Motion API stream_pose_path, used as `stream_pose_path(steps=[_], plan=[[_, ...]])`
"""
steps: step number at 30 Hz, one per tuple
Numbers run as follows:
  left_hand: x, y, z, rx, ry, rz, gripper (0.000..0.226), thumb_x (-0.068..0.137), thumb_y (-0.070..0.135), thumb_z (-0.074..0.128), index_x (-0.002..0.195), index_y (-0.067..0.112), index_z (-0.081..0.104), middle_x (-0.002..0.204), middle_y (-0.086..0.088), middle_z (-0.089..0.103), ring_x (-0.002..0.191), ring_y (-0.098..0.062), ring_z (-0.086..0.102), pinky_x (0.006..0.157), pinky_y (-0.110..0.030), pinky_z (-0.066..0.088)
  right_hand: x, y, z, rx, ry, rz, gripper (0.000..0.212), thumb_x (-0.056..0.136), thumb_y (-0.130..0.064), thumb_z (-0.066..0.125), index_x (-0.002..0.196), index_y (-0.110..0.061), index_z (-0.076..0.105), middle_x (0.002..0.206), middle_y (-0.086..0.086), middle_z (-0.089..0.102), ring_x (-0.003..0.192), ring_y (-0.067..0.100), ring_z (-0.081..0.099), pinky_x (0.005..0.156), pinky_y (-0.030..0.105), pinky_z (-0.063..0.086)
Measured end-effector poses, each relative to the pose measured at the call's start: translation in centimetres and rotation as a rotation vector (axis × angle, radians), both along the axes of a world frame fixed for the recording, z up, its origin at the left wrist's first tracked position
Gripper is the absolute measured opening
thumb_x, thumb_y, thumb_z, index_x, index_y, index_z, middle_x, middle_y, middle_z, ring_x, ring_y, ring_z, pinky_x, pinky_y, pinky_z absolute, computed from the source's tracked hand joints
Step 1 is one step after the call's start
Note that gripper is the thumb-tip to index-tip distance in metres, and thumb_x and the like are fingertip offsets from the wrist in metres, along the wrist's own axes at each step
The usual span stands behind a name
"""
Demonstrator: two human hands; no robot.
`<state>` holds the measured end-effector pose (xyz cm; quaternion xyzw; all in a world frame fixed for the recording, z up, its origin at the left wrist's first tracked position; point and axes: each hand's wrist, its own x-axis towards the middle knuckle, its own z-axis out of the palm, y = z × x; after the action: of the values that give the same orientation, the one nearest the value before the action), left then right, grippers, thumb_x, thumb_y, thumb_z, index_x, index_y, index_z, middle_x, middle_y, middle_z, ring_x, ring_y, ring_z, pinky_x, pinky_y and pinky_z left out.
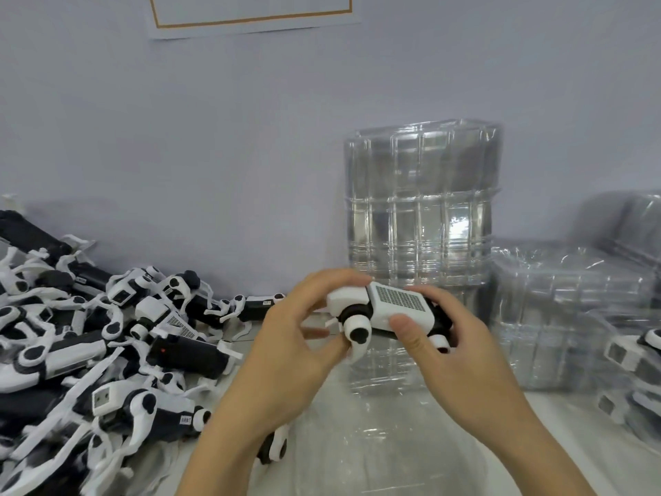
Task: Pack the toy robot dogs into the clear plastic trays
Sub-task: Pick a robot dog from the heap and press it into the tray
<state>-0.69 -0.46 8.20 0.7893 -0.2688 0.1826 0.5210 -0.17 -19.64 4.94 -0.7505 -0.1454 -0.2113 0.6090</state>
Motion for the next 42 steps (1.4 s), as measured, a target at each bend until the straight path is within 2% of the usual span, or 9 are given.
stream_pose_path(steps=[7,12,17,22,25,29,37,40,42], plan=[[0.5,2.2,-0.2,0.009,0.074,0.115,0.06,0.087,-0.008,0.064,0.107,0.048,0.065,0.104,0.014,0.071,0.101,-0.011,0.068,0.079,-0.031,0.058,0.0,1.1,-0.6,-0.438,-0.031,-0.168,0.048,0.08,-0.062,0.063,0.125,-0.059,0.045,0.112,-0.03,0.05,0.102,-0.002,0.056,0.08,0.027,0.049],[0.4,1.7,-0.1,0.078,0.102,0.084,0.05,0.091,0.004,0.064,0.112,0.05,0.059,0.099,0.012,0.067,0.085,-0.025,0.067,0.069,-0.043,0.058,0.3,1.1,-0.6,-0.328,-0.118,-0.104,0.049,0.08,-0.027,0.083,0.118,-0.049,0.06,0.107,-0.026,0.059,0.098,0.003,0.06,0.071,0.016,0.053],[0.4,2.8,-0.6,0.046,0.187,0.164,0.044,0.083,0.059,0.058,0.125,0.059,0.046,0.112,0.023,0.07,0.107,0.005,0.064,0.077,-0.008,0.049,0.5,0.0,-1.0,-0.202,-0.101,-0.111,0.044,0.079,-0.019,0.082,0.103,-0.051,0.063,0.09,-0.022,0.07,0.083,0.002,0.067,0.068,0.011,0.048],[0.1,6.6,-1.8,0.686,0.57,0.349,0.035,0.103,0.03,0.047,0.129,0.053,0.04,0.129,0.011,0.049,0.107,-0.009,0.054,0.088,-0.022,0.041,0.6,-0.3,-1.0,-0.126,-0.073,-0.108,0.043,0.079,-0.018,0.083,0.1,-0.051,0.065,0.086,-0.022,0.071,0.078,0.0,0.067,0.063,0.006,0.046],[-0.5,7.7,-1.5,0.773,0.775,0.253,0.059,0.091,0.014,0.055,0.118,0.065,0.044,0.132,0.016,0.046,0.105,0.002,0.053,0.085,-0.018,0.043,0.5,-0.2,-1.0,-0.122,-0.06,-0.073,0.04,0.079,-0.014,0.083,0.096,-0.048,0.068,0.085,-0.021,0.072,0.076,-0.001,0.067,0.063,0.005,0.045],[0.2,6.1,-2.7,0.937,0.804,0.241,0.061,0.08,0.023,0.076,0.124,0.056,0.048,0.121,0.017,0.047,0.091,-0.003,0.056,0.067,-0.011,0.044,0.5,0.0,-1.0,-0.131,-0.059,-0.067,0.039,0.079,-0.015,0.083,0.099,-0.045,0.069,0.086,-0.021,0.072,0.079,0.0,0.068,0.065,0.005,0.045],[2.1,6.1,-6.3,0.321,0.671,0.429,0.018,0.079,0.016,0.076,0.089,0.029,0.066,0.084,0.008,0.065,0.051,0.003,0.057,0.048,-0.01,0.042,0.5,-0.2,-1.1,-0.117,-0.053,-0.048,0.038,0.078,-0.016,0.083,0.098,-0.046,0.069,0.086,-0.019,0.072,0.078,0.002,0.068,0.063,0.007,0.046],[2.8,5.5,-7.1,-0.076,0.69,0.53,0.017,0.08,0.015,0.078,0.092,0.02,0.066,0.071,-0.001,0.071,0.057,-0.008,0.063,0.066,-0.032,0.06,0.5,-0.1,-1.2,-0.132,-0.053,-0.054,0.037,0.078,-0.018,0.083,0.1,-0.044,0.069,0.088,-0.02,0.073,0.08,0.002,0.068,0.066,0.008,0.047],[3.6,5.2,-7.9,-0.3,0.718,0.591,0.025,0.082,0.019,0.08,0.101,0.016,0.064,0.083,-0.004,0.073,0.078,-0.02,0.069,0.084,-0.051,0.06,0.5,-0.1,-1.2,-0.13,-0.058,-0.053,0.037,0.078,-0.018,0.083,0.099,-0.046,0.069,0.087,-0.02,0.072,0.079,0.003,0.068,0.065,0.008,0.047]])
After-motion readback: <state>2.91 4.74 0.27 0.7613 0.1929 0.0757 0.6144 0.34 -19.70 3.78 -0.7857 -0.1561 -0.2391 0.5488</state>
